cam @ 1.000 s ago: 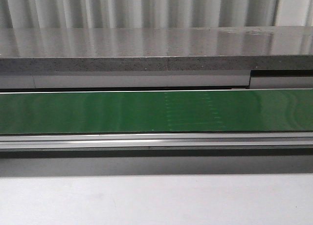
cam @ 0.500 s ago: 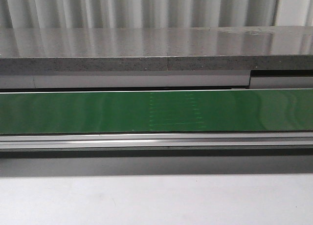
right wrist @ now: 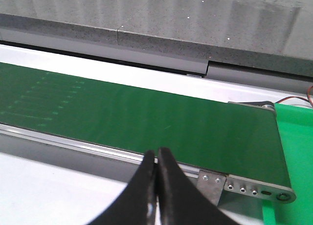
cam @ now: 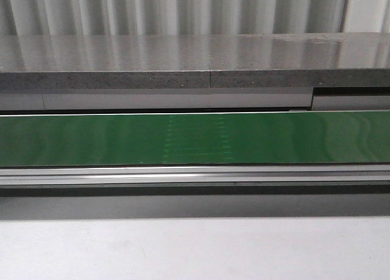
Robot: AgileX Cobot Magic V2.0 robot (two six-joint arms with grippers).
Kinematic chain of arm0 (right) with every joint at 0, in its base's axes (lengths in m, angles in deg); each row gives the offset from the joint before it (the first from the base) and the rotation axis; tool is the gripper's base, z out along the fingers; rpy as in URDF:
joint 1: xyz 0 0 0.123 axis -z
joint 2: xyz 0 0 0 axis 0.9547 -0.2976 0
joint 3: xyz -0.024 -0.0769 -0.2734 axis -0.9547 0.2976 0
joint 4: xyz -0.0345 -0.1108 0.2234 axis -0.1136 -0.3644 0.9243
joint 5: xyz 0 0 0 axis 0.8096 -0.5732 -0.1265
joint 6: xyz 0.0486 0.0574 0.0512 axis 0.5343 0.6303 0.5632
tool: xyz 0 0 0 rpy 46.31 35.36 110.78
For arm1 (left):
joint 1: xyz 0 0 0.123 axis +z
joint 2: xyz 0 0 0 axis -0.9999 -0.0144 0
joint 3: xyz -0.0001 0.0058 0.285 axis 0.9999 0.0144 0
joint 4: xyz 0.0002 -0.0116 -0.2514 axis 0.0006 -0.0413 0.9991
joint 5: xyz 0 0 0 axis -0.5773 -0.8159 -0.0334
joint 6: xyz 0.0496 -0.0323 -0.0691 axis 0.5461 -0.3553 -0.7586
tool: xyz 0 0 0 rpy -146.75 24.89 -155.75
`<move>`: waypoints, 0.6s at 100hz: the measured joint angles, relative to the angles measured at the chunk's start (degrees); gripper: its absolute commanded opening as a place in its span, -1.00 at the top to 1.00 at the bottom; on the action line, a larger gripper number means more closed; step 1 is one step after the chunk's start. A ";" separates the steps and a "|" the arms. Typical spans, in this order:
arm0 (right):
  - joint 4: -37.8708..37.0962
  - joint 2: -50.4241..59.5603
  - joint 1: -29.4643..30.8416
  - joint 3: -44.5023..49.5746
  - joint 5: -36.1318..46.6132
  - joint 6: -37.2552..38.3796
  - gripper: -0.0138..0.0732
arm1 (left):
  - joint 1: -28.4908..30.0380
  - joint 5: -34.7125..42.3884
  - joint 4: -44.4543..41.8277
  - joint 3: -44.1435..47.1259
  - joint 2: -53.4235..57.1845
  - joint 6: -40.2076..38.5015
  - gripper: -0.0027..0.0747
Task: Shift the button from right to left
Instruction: 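Lower the button into the blue tray and open the left gripper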
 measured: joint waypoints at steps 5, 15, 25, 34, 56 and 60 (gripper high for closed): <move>0.00 0.00 0.00 0.00 0.00 0.00 0.84 | -0.41 0.00 0.50 -0.09 1.55 -0.09 0.98; 0.00 0.00 0.00 0.00 0.00 0.00 0.84 | -1.84 0.00 2.05 -0.09 4.24 -0.09 0.98; 0.00 0.00 0.00 0.00 0.00 0.00 0.84 | -3.96 0.00 3.03 -0.09 6.78 -0.09 0.98; 0.00 0.00 0.00 0.00 0.00 0.00 0.84 | -6.79 1.25 3.47 0.42 9.50 -0.09 0.98; 0.00 0.00 0.00 0.00 0.00 0.00 0.84 | -14.25 7.01 4.45 6.68 18.72 -0.09 0.98; 0.00 0.00 0.00 0.00 0.00 0.00 0.84 | -15.35 8.31 4.73 8.51 20.41 -0.09 0.98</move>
